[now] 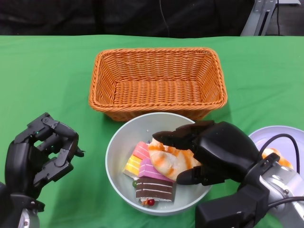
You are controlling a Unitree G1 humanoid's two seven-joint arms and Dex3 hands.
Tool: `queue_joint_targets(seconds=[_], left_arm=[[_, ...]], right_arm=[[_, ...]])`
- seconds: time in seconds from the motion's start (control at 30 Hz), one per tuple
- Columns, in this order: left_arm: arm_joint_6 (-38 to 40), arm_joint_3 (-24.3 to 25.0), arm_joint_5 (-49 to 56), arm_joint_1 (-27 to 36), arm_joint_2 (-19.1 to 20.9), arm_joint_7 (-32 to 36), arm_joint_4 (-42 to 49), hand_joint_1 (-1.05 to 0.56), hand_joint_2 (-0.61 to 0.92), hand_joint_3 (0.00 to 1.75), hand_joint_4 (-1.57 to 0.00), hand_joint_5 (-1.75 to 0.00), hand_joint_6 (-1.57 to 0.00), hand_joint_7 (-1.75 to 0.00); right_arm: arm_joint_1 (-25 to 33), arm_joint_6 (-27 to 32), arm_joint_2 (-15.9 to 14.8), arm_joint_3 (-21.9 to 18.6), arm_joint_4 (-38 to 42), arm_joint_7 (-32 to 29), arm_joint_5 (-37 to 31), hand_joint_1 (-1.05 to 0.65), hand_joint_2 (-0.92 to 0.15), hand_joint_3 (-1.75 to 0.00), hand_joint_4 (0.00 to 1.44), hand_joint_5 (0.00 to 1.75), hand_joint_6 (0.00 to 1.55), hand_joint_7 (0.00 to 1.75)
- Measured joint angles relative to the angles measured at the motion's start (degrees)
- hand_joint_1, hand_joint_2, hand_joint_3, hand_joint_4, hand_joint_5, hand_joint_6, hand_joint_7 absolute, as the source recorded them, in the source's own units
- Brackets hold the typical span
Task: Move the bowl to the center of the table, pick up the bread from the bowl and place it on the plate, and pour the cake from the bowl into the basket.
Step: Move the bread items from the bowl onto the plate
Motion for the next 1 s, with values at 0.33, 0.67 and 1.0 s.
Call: queue_joint_targets(seconds=[0.33, 0.67, 1.0], left_arm=[[0.0, -0.1, 0.0, 0.9, 0.0, -0.2, -1.0, -0.06, 0.77, 0.76, -0.74, -1.62, -0.77, -1.29], [0.0, -0.5, 0.0, 2.2, 0.0, -0.2, -2.8, -0.06, 0.74, 0.80, -0.74, -1.62, -0.76, -1.30], [0.4, -1.2, 0.2, 3.2, -0.3, 0.3, -5.1, -0.06, 0.70, 0.87, -0.75, -1.62, -0.78, -1.29]], right_arm=[[-0.5, 0.1, -0.5, 1.9, 4.9, -3.8, -4.4, -0.83, -0.92, -0.16, 0.31, 0.00, 0.43, 0.00], [-2.2, -0.2, -0.4, 4.4, 10.4, -9.1, -6.9, -0.85, -0.92, -0.16, 0.33, 0.01, 0.44, 0.01], [-4.8, 0.4, 0.5, 8.4, 15.6, -14.8, -9.3, -0.87, -0.92, -0.16, 0.35, 0.02, 0.44, 0.00]])
